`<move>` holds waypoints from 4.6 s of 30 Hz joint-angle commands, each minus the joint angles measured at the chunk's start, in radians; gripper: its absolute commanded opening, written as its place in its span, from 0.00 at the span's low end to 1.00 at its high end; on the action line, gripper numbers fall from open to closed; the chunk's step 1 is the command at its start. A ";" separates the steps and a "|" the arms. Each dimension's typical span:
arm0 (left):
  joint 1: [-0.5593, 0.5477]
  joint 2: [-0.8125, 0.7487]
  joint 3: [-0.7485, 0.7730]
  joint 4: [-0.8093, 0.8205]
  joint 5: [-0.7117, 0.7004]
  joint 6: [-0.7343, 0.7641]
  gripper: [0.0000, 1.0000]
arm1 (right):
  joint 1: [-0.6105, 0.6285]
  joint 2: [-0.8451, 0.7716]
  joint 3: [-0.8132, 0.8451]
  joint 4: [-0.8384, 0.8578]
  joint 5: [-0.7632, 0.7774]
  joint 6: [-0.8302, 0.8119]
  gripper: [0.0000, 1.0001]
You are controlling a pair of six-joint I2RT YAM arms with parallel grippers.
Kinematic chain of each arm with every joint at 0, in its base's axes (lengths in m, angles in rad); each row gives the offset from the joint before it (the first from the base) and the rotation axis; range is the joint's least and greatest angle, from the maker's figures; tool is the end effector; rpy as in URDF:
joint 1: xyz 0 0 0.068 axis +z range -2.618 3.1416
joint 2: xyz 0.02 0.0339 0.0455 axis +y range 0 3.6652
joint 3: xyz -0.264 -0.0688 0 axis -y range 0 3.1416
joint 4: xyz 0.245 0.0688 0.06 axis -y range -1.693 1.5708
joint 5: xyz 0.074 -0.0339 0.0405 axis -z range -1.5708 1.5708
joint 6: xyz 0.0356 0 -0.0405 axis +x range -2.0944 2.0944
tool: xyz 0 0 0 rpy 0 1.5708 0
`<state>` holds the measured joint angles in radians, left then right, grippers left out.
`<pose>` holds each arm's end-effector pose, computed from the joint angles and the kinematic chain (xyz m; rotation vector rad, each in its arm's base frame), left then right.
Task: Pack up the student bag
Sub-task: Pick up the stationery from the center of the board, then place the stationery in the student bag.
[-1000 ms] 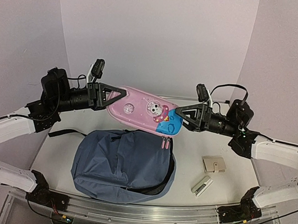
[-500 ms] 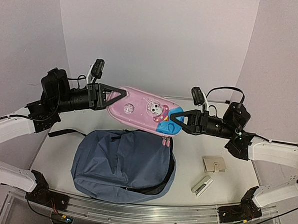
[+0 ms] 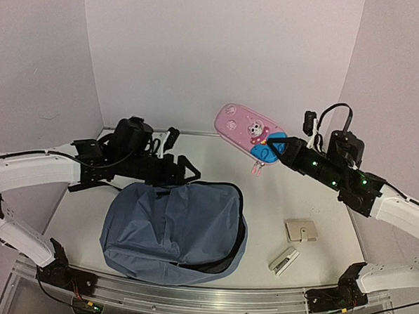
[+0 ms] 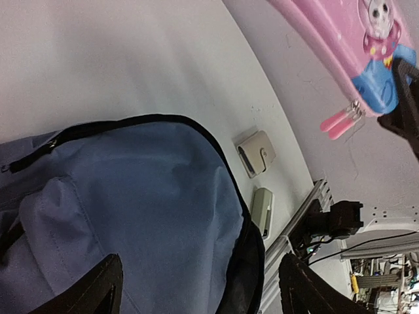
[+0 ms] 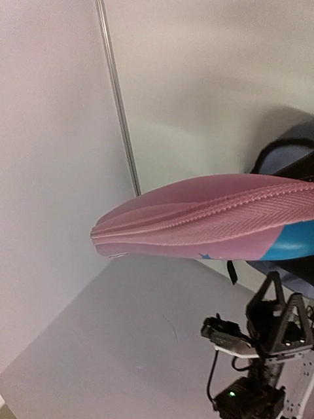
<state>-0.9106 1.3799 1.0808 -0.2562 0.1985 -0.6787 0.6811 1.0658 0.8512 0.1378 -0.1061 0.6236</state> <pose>0.1872 -0.2525 0.3004 0.3986 2.3042 -1.0899 0.1946 0.1626 0.3426 -0.1371 1.7568 1.0637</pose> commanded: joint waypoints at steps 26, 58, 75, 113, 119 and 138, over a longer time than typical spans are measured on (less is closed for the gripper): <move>-0.251 0.839 0.994 -0.737 -0.480 0.010 1.00 | 0.000 -0.159 -0.100 -0.250 0.360 -0.094 0.00; -0.216 0.391 0.679 -0.686 -0.519 0.024 0.00 | 0.002 -0.116 0.024 -0.331 0.041 -0.044 0.00; -0.023 -0.011 0.359 -0.390 -0.086 0.090 0.00 | 0.017 -0.050 -0.040 -0.341 -0.467 0.122 0.00; -0.014 -0.099 0.252 -0.245 -0.008 0.096 0.00 | 0.359 0.745 0.225 0.159 -0.204 0.302 0.34; -0.011 -0.112 0.243 -0.242 -0.011 0.101 0.00 | 0.358 0.724 0.171 0.150 -0.128 0.288 0.73; -0.004 -0.124 0.229 -0.241 -0.020 0.100 0.00 | 0.389 0.787 0.203 0.137 -0.128 0.303 0.41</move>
<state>-0.9192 1.3064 1.2990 -0.6159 0.1583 -0.5983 1.0380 1.8011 0.9919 0.2818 -0.2362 0.9400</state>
